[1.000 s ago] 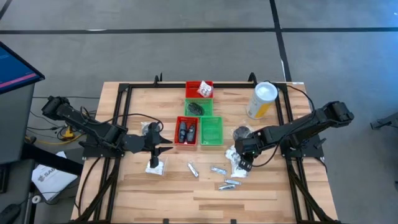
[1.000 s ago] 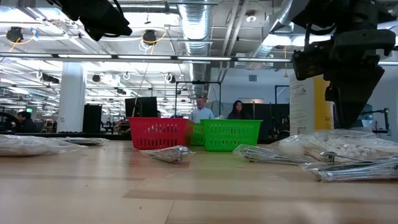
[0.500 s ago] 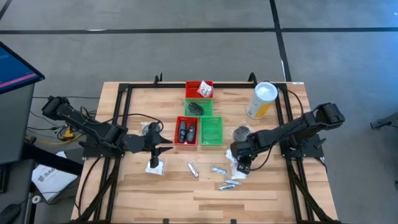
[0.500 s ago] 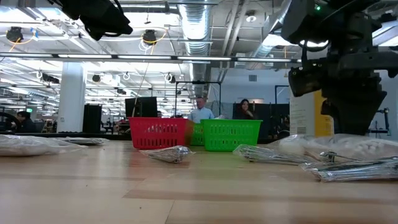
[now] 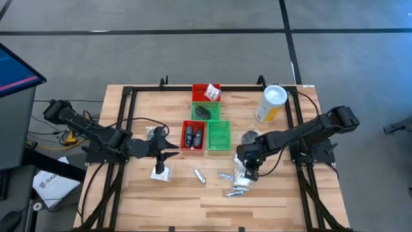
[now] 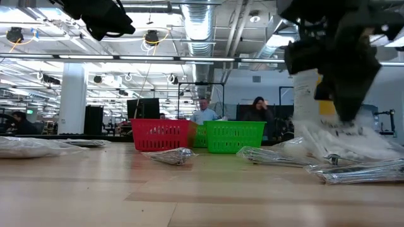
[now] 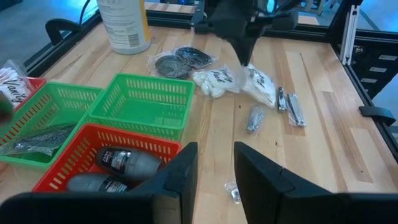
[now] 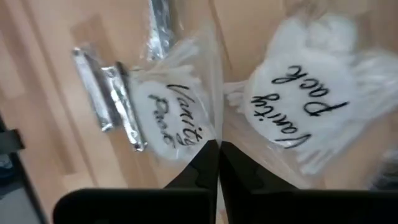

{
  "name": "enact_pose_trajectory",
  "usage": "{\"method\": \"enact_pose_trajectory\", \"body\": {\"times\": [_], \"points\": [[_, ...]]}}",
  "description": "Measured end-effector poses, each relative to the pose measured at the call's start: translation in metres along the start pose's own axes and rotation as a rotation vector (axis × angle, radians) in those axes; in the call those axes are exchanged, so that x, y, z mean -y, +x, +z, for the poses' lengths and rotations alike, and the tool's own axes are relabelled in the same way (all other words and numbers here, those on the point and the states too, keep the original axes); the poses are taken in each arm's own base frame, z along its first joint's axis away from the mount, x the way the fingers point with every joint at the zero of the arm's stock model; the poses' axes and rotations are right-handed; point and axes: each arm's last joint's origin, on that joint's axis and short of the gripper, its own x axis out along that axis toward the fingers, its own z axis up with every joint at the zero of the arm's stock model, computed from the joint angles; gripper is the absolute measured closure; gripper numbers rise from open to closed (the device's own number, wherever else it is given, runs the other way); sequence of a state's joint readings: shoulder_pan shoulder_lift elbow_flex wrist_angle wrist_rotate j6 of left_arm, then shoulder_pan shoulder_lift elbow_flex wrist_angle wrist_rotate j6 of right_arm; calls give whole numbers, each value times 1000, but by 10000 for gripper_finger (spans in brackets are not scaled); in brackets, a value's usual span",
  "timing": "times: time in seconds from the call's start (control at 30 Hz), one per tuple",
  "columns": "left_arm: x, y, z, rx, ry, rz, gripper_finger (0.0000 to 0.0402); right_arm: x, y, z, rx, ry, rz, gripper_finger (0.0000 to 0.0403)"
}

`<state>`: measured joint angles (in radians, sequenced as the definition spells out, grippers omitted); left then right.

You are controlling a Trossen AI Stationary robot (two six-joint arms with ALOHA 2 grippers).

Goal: Pick & Place Travel size toiletries
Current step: Put the white cotton pack into the top red bin

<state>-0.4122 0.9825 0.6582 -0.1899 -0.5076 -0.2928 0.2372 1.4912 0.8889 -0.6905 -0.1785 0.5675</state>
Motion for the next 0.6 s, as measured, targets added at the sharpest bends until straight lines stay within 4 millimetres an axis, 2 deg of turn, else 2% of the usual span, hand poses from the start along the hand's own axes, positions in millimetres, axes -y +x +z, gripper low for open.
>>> {"method": "enact_pose_trajectory", "body": {"times": [0.17,0.47,0.6], "points": [[1,0,2,20,-11,-6,307,-7,-29,21,90,-22,-38,402],[3,-1,13,123,-43,-34,307,-25,-94,65,386,-174,-84,402],[7,7,20,194,-6,-41,304,-29,-114,79,523,-243,-76,403]]}}
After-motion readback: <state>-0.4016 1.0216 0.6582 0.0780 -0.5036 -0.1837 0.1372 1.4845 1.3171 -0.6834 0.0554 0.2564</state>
